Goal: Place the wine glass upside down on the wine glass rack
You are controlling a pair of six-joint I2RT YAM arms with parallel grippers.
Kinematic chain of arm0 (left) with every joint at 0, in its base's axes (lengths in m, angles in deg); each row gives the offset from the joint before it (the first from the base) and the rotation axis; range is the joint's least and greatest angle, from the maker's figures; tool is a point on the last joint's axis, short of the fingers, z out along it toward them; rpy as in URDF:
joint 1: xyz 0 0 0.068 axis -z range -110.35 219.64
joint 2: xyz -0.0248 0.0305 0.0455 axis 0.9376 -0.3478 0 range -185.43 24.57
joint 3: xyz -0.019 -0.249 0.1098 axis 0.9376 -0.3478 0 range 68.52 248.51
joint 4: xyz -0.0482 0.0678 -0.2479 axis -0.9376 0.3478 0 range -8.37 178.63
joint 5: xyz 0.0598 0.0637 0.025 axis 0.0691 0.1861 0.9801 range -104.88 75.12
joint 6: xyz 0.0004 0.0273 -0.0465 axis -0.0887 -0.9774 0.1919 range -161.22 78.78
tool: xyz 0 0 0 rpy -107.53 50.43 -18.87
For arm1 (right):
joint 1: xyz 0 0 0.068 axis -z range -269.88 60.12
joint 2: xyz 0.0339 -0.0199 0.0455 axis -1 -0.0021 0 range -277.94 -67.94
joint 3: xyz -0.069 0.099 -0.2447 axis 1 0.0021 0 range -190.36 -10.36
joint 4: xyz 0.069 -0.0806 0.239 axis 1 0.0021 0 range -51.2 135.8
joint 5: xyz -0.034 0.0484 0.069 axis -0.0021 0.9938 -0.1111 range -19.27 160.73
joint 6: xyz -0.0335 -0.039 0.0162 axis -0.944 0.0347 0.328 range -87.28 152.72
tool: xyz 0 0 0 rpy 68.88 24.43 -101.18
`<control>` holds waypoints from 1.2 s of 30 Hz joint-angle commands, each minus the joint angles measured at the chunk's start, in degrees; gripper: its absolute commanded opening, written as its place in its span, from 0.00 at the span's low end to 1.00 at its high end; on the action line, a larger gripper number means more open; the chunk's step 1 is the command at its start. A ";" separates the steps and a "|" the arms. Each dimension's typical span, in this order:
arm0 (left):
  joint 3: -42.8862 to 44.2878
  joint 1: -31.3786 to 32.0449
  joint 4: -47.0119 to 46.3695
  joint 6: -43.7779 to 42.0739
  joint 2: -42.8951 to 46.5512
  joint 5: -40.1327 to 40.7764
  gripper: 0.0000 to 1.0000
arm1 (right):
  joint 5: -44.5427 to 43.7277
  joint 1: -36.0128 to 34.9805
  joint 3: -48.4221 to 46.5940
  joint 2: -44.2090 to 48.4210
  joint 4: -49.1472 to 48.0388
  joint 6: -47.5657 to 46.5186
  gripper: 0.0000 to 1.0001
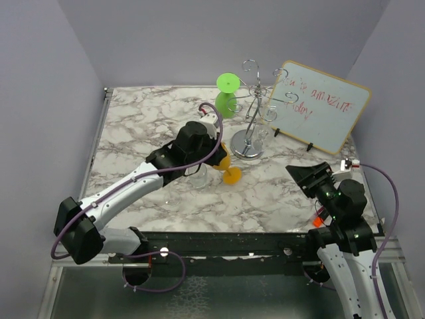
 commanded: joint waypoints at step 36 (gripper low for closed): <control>-16.85 32.16 -49.32 -12.47 -4.78 26.52 0.00 | 10.56 -0.18 13.43 -2.39 -0.39 49.09 0.40</control>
